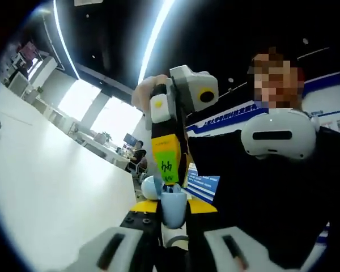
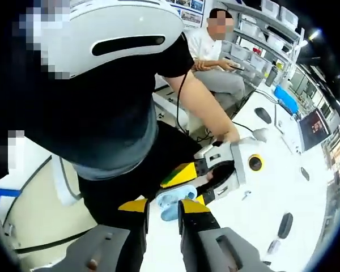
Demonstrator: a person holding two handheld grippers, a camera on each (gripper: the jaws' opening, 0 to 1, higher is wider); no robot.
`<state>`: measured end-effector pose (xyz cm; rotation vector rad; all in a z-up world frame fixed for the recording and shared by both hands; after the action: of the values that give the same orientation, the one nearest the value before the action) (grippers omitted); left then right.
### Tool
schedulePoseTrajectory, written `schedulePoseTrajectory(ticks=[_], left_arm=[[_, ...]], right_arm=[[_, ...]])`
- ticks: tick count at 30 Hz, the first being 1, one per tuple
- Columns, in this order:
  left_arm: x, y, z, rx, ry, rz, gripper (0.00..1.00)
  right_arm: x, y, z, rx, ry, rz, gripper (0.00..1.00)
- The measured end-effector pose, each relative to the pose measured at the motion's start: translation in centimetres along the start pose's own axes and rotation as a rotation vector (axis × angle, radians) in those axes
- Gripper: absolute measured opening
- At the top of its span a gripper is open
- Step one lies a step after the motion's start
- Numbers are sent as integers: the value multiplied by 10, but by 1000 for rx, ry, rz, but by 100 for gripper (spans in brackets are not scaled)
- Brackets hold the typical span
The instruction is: Pick up the earbuds from the table and place the earbuds into the earbud case
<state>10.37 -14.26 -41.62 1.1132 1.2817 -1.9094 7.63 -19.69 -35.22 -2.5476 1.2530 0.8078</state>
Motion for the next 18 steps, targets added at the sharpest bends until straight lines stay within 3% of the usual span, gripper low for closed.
schedulePoseTrajectory(ticks=[5,11,15,18], left_arm=[[-1,0,-1,-38,-7,30,18],[-4,8,-5,-169,-12,125,18],[-7,15,-11,-276,-13,218,18],[-8,20,-18,-407,-3,330,18]], right_arm=[[1,-5,-9,84,-75,99,26],[12,-12,-27,265,-301,239,37],[23,-14,-34,376,-468,313,41],[38,-18,-30,481,-535,383,41]])
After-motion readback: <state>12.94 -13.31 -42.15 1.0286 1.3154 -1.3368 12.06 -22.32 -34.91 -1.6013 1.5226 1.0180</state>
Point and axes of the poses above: the point that each gripper's makers call its tool centre point, and the gripper's own axes: z roughly forward along the fingers, y roughly to its left, x roughly out of its underside, the point moved 5 cm from there along -z, roughly backward along the fingers, and after that the axes turned 7 degrees about -x, right-handed, at the moved point
